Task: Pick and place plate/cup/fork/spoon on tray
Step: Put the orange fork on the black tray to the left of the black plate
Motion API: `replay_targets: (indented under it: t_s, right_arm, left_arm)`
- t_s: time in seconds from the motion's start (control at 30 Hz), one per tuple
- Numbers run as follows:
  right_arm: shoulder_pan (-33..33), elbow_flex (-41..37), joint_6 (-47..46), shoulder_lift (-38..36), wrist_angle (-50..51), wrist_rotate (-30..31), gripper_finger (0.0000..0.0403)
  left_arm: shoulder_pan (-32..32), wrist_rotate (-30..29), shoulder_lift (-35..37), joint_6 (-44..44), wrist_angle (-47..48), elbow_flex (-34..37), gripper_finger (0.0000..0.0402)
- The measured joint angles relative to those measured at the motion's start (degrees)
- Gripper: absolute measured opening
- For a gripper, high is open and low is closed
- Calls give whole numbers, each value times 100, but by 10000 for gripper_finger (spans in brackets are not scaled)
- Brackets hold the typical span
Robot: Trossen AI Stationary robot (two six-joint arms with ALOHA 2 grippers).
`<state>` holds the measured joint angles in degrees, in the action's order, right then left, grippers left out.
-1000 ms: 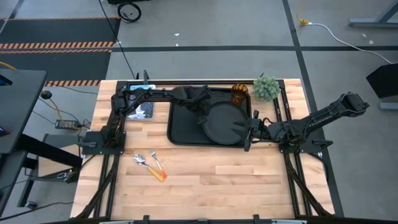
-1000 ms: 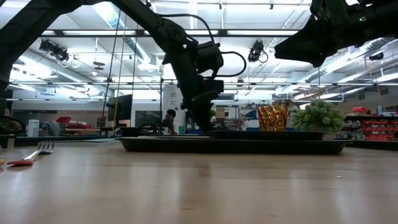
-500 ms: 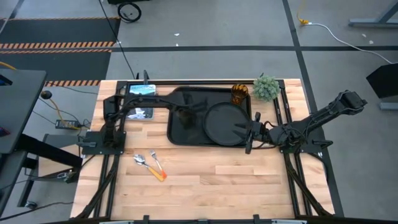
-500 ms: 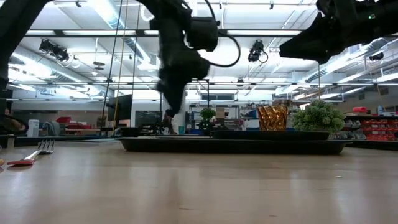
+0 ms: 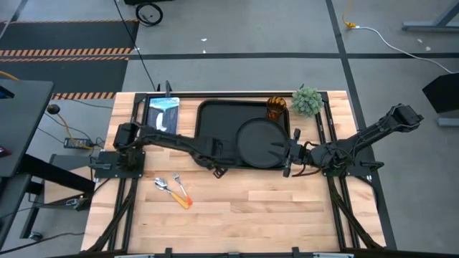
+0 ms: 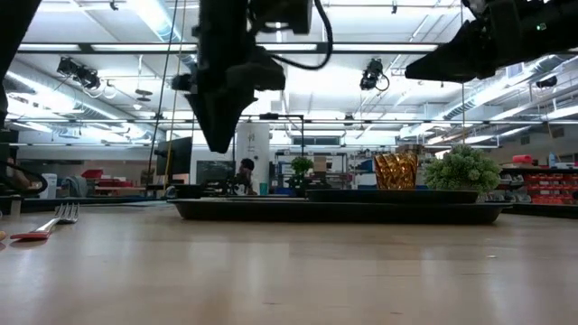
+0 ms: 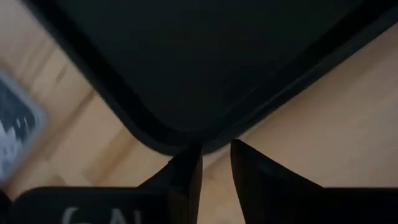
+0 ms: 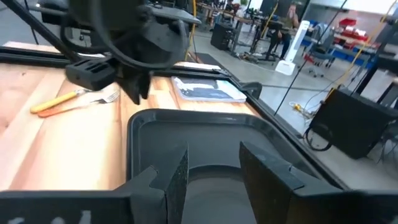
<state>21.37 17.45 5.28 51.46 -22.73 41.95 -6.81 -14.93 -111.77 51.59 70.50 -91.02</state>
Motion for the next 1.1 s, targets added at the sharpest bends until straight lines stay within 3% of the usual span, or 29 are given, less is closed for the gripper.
replay_targets:
  t_s: [0.4, 0.63, 0.93, 1.1]
  right_arm:
    - [286, 0, 501, -157, -163, -107, 151]
    - [378, 0, 501, -155, -161, -474, 151]
    - [375, 0, 409, -151, -220, -903, 151]
    - [363, 0, 396, -151, -238, -1014, 151]
  left_arm:
    - [-799, -1268, 17, 2704, 701, 142, 151]
    - [-956, -1066, 227, 3372, 869, 807, 123]
    - [-1507, -913, 1912, 5199, 90, 2639, 83]
    - [-1762, -485, 2239, 6152, -549, 3281, 92]
